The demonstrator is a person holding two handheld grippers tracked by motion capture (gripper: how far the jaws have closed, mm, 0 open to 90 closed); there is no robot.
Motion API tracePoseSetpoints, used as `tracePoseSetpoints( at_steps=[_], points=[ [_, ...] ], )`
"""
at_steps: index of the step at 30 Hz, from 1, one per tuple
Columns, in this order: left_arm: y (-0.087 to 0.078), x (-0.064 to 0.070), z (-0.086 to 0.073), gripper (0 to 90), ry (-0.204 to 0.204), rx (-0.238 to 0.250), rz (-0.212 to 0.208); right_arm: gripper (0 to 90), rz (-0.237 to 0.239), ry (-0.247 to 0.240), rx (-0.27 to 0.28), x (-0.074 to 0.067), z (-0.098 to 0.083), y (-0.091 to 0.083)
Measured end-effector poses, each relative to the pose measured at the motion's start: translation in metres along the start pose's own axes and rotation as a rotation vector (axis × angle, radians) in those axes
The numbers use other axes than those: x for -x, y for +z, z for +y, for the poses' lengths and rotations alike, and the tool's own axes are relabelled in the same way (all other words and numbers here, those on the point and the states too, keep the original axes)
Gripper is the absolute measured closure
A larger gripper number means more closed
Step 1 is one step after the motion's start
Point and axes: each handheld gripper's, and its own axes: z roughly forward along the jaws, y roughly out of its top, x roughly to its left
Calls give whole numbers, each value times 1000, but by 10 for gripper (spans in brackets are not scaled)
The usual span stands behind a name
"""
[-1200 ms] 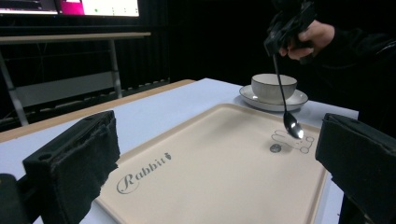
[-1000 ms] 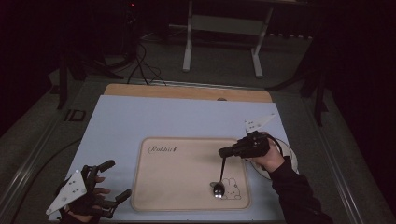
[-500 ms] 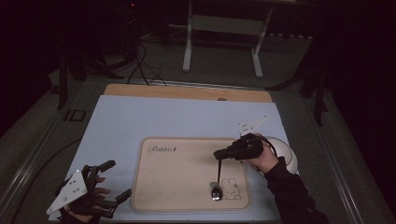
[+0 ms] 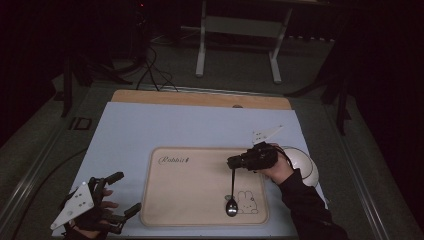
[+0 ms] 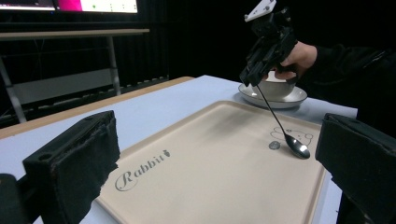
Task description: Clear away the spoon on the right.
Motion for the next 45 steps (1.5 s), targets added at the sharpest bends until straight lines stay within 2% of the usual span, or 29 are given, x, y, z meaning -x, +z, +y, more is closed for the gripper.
tracePoseSetpoints(
  at_steps=[12,21,29,40,45],
  points=[
    [0,0,0,0,-1,4,-1,746,-32,37,-18,10,-4,8],
    [0,0,0,0,-3,5,-3,772,-66,59,-39,16,-6,16],
    [0,0,0,0,-2,5,-5,754,-71,77,-50,21,-9,23],
    [0,1,0,0,0,3,-9,739,-114,151,-50,27,-15,31],
    [0,1,0,0,0,2,-10,733,-135,174,-71,30,-18,37]
  ],
)
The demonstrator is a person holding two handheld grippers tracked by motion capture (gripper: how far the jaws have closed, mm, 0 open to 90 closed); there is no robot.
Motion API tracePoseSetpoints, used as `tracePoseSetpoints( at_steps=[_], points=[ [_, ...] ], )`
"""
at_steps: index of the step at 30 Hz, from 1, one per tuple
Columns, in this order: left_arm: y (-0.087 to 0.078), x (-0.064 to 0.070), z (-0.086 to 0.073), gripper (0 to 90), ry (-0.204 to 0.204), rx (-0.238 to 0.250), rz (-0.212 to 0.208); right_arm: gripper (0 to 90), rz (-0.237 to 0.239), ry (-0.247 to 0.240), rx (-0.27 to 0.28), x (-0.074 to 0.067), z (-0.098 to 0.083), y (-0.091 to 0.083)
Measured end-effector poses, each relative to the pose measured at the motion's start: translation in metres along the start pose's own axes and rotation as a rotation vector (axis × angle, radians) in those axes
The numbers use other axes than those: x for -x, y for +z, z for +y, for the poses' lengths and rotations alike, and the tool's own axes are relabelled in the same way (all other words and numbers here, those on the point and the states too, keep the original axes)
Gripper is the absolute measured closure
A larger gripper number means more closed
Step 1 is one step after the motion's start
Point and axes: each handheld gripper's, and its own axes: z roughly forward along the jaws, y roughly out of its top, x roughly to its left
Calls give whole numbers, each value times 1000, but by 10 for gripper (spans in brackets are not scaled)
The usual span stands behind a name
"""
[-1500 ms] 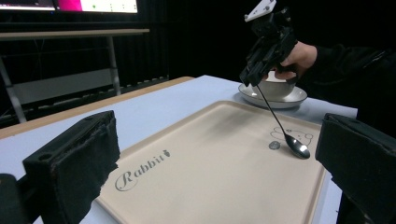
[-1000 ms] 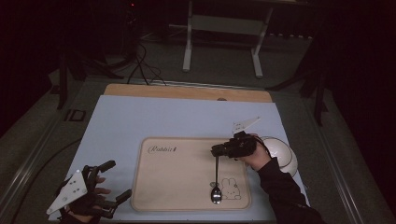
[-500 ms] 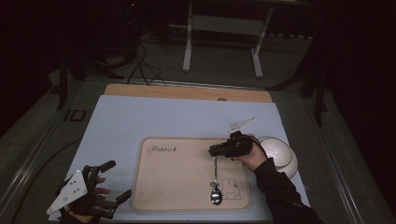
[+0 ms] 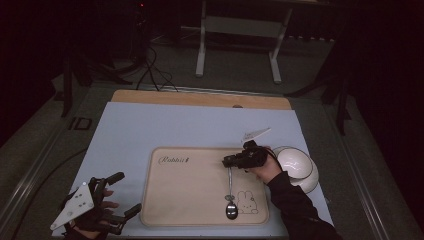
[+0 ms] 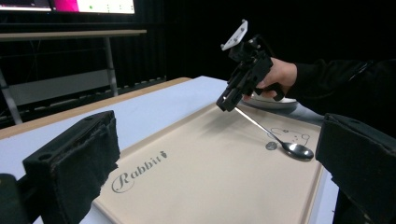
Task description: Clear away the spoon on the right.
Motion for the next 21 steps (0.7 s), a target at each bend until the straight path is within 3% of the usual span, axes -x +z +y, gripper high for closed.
tracePoseSetpoints(
  at_steps=[7,12,21],
  points=[
    [0,0,0,0,1,-1,1,731,-22,14,-15,2,-2,7],
    [0,0,0,0,2,1,-4,716,-41,59,-19,4,-5,11],
    [0,0,0,0,3,0,-6,693,-111,95,-43,8,-11,18]
  ],
)
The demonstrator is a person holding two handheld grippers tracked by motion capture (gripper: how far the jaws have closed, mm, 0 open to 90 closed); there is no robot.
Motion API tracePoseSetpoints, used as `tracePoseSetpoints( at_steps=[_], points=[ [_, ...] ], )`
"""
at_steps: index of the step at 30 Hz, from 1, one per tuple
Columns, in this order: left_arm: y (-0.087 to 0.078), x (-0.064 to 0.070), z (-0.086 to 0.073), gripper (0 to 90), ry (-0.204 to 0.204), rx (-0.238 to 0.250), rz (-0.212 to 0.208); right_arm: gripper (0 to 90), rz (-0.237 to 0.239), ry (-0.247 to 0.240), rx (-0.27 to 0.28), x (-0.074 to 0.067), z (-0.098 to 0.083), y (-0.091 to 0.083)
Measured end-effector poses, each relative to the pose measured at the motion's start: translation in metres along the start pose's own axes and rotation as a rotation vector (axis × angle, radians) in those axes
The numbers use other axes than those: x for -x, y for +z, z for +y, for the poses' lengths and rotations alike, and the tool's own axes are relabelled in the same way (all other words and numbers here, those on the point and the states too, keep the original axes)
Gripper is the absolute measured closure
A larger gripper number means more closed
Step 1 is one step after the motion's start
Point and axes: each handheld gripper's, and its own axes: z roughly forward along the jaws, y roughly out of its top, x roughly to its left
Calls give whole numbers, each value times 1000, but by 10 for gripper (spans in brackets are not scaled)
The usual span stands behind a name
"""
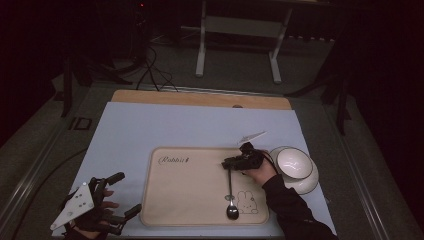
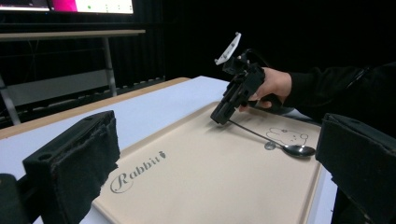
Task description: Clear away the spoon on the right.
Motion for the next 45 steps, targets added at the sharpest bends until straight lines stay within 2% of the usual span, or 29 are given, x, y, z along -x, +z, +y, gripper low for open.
tracePoseSetpoints(
  at_steps=[13,23,30,36,42,45],
  points=[
    [0,0,0,0,-1,-1,1,612,-34,33,-15,3,1,4],
    [1,0,0,0,-1,-2,0,569,-40,21,-5,-2,7,-2],
    [1,0,0,0,-3,-2,3,490,-53,21,-4,-10,10,-10],
    [1,0,0,0,-1,-4,3,390,-78,-9,1,-21,11,-16],
    [1,0,0,0,-5,-3,3,269,-108,-2,44,-28,11,-28],
    [1,0,0,0,-5,-3,0,200,-100,14,77,-30,10,-35]
  ],
)
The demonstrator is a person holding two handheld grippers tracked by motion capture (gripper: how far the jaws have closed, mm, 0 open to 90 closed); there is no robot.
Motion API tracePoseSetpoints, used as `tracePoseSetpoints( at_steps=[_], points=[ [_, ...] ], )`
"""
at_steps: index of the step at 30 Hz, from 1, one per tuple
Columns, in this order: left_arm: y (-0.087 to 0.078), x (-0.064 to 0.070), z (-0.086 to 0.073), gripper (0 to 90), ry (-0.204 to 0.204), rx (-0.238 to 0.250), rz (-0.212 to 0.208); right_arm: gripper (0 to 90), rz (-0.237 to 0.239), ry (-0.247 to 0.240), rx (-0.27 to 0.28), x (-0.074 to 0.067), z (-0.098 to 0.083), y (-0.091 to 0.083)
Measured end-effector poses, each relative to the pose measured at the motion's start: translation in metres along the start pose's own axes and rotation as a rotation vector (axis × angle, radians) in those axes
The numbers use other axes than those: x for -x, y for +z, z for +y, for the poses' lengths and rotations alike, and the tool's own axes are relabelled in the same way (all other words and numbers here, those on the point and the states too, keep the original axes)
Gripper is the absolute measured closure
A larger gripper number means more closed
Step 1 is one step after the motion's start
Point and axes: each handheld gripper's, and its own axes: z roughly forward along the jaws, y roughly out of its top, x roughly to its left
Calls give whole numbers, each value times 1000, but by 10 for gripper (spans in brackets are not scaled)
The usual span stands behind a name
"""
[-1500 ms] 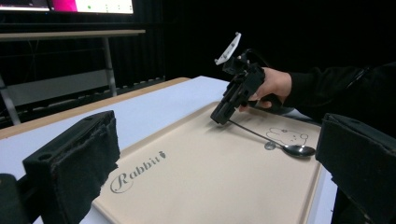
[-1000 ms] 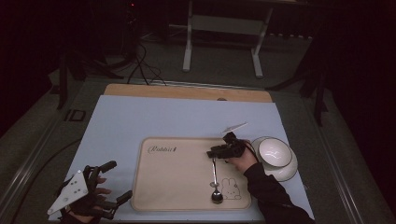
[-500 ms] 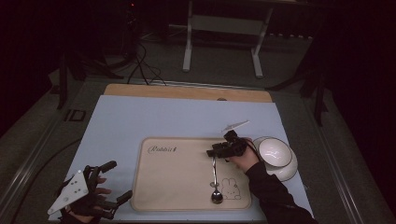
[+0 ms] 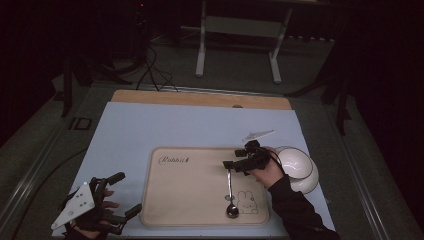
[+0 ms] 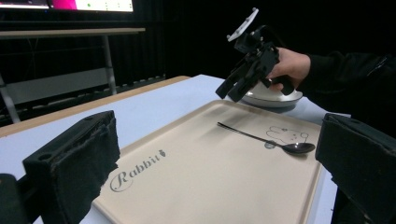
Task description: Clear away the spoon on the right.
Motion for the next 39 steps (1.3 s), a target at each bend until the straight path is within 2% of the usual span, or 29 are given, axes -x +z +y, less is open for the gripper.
tracePoseSetpoints(
  at_steps=[8,14,18,32,39],
  points=[
    [-1,0,0,0,-1,1,0,137,-22,-5,58,-5,-5,-23],
    [0,0,0,0,1,0,-1,137,-78,-10,89,-6,-13,-40],
    [0,0,0,0,0,0,-1,137,-92,-11,108,-7,-20,-51],
    [0,1,0,0,1,-1,0,140,-96,-32,202,-22,-48,-84],
    [0,1,0,0,1,0,-1,138,-96,-36,203,-26,-65,-93]
  ],
)
